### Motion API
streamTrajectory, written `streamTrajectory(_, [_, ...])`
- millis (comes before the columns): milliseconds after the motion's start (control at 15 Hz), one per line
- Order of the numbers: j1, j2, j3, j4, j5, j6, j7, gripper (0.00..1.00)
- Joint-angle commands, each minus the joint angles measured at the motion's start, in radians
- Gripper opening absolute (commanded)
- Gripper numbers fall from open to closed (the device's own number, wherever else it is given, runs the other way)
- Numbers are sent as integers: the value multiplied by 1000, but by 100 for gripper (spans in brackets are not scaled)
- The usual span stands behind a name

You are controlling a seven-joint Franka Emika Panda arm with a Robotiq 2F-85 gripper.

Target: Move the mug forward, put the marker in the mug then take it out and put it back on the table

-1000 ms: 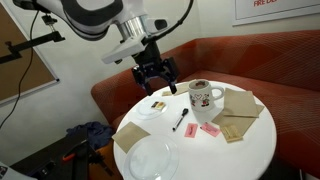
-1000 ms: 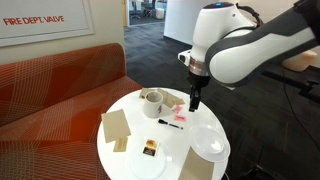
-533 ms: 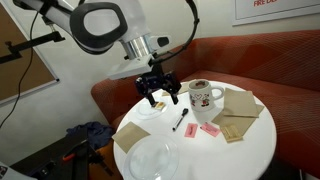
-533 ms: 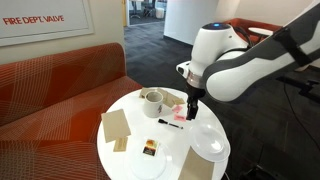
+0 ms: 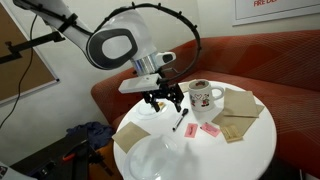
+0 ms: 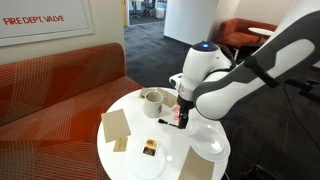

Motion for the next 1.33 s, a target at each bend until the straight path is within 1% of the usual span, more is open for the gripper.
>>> streamTrajectory(0, [26,68,-12,49,-39,42,92,100])
streamTrajectory(267, [70,127,-50,98,-69,53,219,100])
streamTrajectory(400, [85,152,-63,123,-75,47,255,100])
streamTrajectory(600, [88,193,-66,161,-67,35,278,100])
streamTrajectory(667, [86,205,-64,173,-63,27,278,93])
streamTrajectory(733, [84,215,-63,181,-59,26,283,77])
streamTrajectory(800, [84,224,-62,189,-58,25,286,66])
streamTrajectory(1067, [83,248,-58,211,-56,19,284,34])
streamTrajectory(1200, [85,248,-58,216,-57,17,284,21])
streamTrajectory(1267, [86,248,-59,217,-58,17,284,12])
